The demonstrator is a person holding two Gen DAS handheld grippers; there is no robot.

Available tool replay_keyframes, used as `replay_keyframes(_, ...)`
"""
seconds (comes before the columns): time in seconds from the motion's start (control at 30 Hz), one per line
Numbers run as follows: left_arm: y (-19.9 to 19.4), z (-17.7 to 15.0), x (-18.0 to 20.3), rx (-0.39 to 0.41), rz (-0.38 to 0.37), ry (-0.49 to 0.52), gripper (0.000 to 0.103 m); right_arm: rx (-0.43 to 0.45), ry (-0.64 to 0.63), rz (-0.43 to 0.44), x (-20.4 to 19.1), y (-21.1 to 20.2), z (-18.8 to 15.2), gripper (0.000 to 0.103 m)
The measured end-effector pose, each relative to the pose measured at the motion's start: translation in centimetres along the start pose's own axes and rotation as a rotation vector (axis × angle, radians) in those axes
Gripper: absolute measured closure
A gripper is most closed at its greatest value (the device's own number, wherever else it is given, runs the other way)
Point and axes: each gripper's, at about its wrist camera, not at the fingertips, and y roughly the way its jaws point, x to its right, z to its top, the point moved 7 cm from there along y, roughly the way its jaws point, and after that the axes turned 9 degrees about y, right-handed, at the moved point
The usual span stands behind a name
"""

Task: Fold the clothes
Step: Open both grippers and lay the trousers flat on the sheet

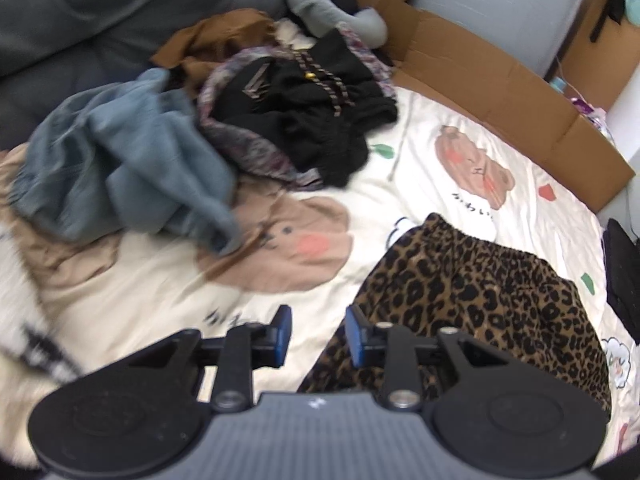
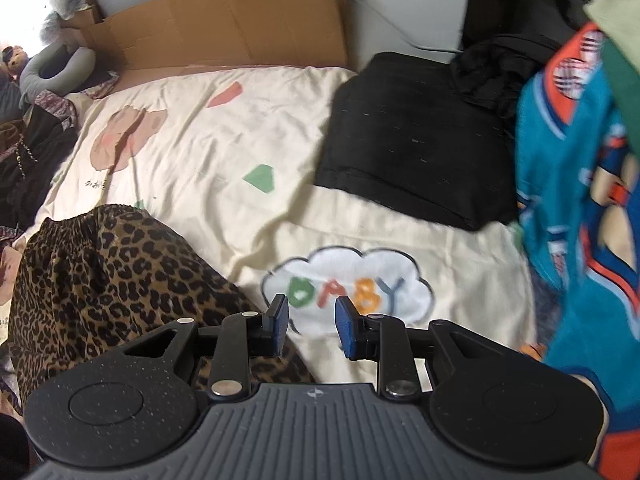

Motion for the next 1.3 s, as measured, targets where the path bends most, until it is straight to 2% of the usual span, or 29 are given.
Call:
replay_keyframes(0.33,6.4,4.5,4.3,0.002,-0.069,0.109,0.071,-0.013,-0.076,0.084,-5.2,7.0,3.4,0.07)
replay_keyframes(0.5,9.3,5.9,6.2,0.01,-0.096,0.186,0.061,-0.021,-0.104,0.127,-7.9,10.2,4.6,0.07)
replay_keyframes(0.67,12.3,6.9,8.0,0.017,-0.132,0.266,0.059,-0.035,-0.127,0.168,-10.1,12.4,4.4,0.069)
replay_keyframes(0.8,15.1,7.2,9.6,0.008,-0.168,0.325,0.049,-0.053,-0.141,0.205,-12.0,14.4,4.1,0.069)
replay_keyframes(0.93,17.7,6.9,10.8,-0.015,-0.197,0.366,0.043,-0.064,-0.158,0.244,-14.1,16.3,4.1,0.068)
replay_keyframes(1.03,19.1,6.7,11.4,-0.02,-0.208,0.397,0.043,-0.064,-0.186,0.266,-15.6,17.3,4.5,0.062)
replay_keyframes(1.17,20.7,6.0,11.9,-0.031,-0.231,0.419,0.041,-0.073,-0.215,0.289,-16.7,18.3,4.5,0.062)
replay_keyframes(1.3,21.6,5.4,11.3,-0.046,-0.251,0.374,0.045,-0.089,-0.235,0.31,-17.5,19.1,4.4,0.062)
